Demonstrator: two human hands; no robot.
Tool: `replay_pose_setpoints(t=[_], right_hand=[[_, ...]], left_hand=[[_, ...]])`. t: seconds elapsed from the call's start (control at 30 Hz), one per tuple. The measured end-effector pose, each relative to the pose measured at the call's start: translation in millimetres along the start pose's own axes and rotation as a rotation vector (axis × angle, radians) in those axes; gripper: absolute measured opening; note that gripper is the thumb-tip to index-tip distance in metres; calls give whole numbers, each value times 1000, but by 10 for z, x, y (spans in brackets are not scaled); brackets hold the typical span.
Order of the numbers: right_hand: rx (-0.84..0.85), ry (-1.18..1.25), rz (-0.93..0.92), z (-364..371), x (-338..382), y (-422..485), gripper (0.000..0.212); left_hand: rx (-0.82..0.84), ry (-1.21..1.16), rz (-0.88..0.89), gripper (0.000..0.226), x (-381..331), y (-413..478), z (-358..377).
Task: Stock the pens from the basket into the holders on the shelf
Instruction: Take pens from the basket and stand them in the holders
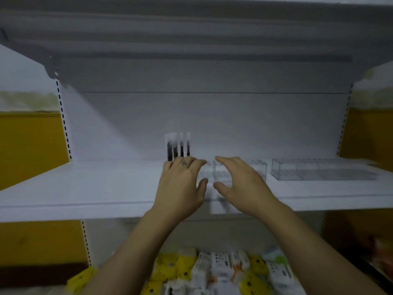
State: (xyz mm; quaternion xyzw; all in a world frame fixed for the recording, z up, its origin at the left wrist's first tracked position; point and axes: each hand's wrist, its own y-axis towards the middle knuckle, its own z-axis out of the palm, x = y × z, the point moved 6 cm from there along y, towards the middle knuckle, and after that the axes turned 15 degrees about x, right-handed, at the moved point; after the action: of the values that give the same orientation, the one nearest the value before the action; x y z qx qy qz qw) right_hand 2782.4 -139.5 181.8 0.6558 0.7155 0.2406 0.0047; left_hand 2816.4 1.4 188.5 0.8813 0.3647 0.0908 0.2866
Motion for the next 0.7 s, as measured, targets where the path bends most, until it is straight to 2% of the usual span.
replay_pose_setpoints(t=[0.3,0.47,0.7], right_hand=[[3,-67,158,421,-651,-1228,55],[148,-112,347,959,-1209,-1820,55],[385,-29,489,1901,-1860,-2408,56]], left_hand=[[160,-55,62,40,-802,-773,767],[361,-157,54,43,-1114,-1127,1539],[704,-163,-3,47,-1292,-1708,2695]])
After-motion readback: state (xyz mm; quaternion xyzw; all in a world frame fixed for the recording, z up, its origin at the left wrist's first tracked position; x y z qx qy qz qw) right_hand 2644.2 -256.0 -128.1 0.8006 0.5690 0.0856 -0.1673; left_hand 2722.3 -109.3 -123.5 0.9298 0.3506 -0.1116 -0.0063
